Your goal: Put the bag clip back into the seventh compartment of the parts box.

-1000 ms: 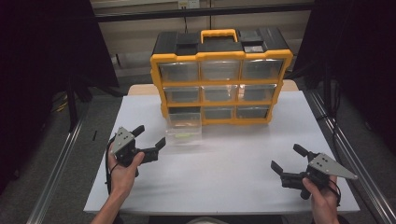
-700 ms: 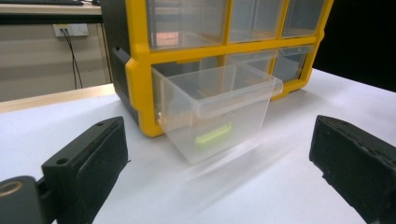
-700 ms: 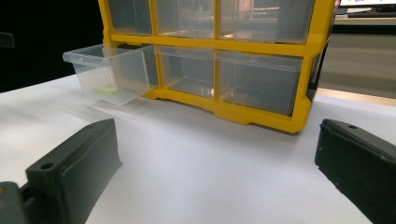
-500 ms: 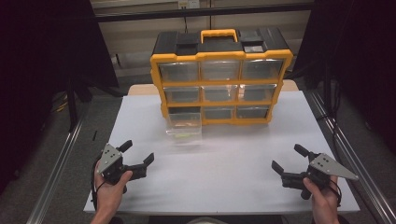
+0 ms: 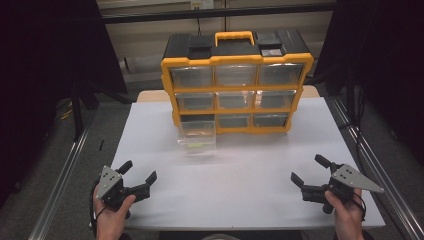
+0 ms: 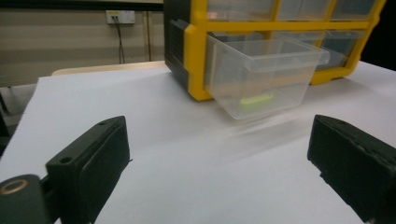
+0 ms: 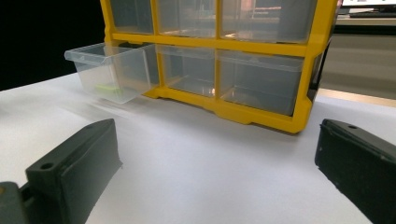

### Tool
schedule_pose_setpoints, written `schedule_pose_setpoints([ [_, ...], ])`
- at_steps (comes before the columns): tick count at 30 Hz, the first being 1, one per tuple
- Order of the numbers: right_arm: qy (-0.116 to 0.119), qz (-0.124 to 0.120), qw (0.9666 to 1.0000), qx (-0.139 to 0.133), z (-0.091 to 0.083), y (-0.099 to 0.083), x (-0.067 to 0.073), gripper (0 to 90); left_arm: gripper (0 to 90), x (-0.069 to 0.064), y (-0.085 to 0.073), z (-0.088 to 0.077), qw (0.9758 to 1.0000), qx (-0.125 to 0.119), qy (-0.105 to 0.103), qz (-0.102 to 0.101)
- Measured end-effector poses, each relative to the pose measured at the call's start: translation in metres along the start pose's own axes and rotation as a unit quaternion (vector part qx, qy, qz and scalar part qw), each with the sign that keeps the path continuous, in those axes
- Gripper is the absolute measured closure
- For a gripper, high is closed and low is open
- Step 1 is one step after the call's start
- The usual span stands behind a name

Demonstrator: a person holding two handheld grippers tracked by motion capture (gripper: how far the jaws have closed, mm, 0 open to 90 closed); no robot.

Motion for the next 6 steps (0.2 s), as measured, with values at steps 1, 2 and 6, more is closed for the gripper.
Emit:
schedule_pose_setpoints([
  [1,0.002,0.000,1.0000,0.003,-0.0004,-0.0005,0.0007,0.0,5.5,0.0023,-0.0008,0.0008,1.0000,0.001,0.003,-0.006],
  [2,0.001,-0.002,1.0000,0.003,0.0001,-0.0005,0.0007,0.0,5.5,0.0035,-0.0008,0.0025,0.9997,-0.003,0.006,-0.022],
  [6,0.000,0.000,1.0000,0.009,0.0038,-0.0019,0.0000,0.0,5.0,0.0093,-0.0035,0.0048,0.9996,0.006,0.010,-0.025],
])
Point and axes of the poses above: each handheld gripper's, and its own axes: z roughly forward along the jaws, y roughly out of its top, x roughly to its left, the point moved 7 cm from there along z, roughly forward along the jaws, and after that the axes turned 15 degrees about z, right-handed, at the moved point
